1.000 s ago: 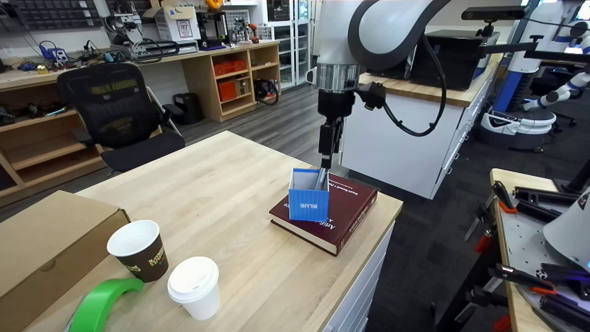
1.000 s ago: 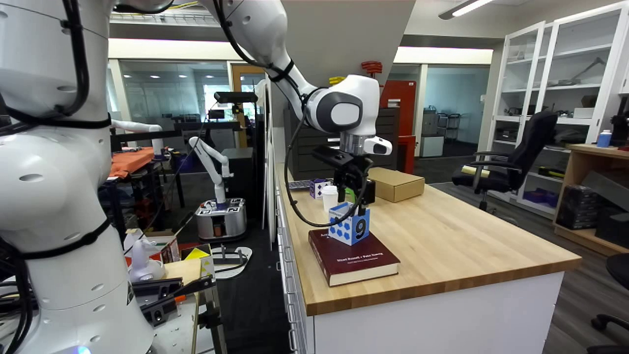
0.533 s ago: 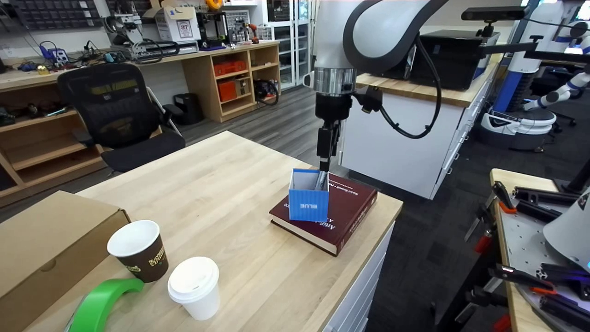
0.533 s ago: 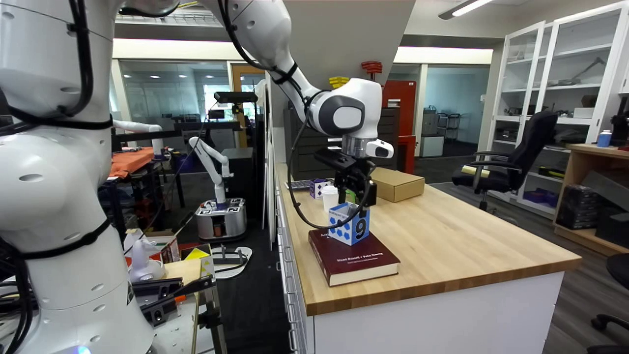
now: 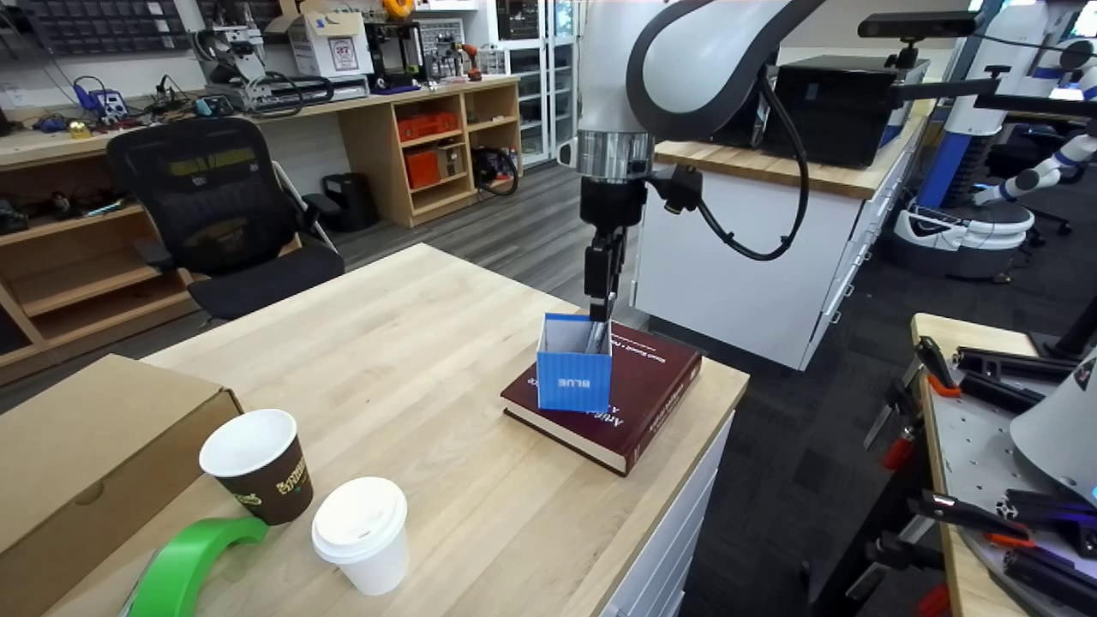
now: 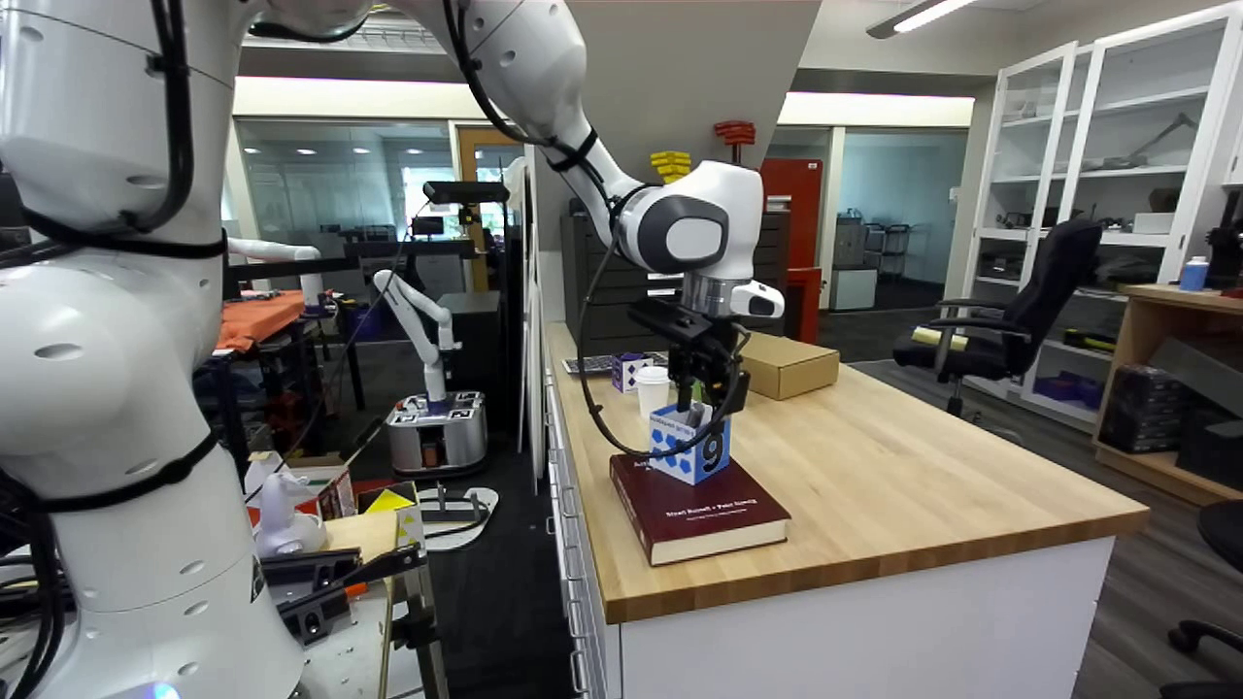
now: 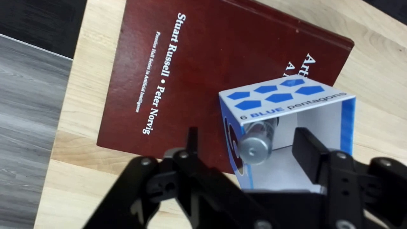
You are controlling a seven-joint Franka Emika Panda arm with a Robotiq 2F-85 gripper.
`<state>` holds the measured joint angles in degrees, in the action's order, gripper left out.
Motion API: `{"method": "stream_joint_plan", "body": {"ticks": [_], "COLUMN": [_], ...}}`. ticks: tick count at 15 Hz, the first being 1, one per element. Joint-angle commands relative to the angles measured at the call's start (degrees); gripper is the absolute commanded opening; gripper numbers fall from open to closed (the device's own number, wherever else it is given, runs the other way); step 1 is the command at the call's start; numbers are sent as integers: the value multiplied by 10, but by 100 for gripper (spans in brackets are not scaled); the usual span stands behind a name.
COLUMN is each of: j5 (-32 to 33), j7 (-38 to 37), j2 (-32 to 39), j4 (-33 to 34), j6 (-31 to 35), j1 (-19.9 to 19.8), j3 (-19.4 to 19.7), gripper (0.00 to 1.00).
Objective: Take the black marker out of the blue and white box and place it on top of the maroon book
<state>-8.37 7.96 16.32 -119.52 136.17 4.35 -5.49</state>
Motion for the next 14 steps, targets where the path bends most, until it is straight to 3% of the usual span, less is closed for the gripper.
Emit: {"method": "stream_joint_plan", "body": {"ticks": [1, 7, 9, 14], "j5": [-11, -13, -9, 1], "j7": [13, 13, 11, 12], "j2": [0, -1, -5, -41], "j4": [10, 12, 14, -5], "j6": [-6, -7, -9, -14], "j1": [-10, -11, -9, -3], "j3": [-7, -7, -7, -10], "gripper": [47, 8, 4, 6]}}
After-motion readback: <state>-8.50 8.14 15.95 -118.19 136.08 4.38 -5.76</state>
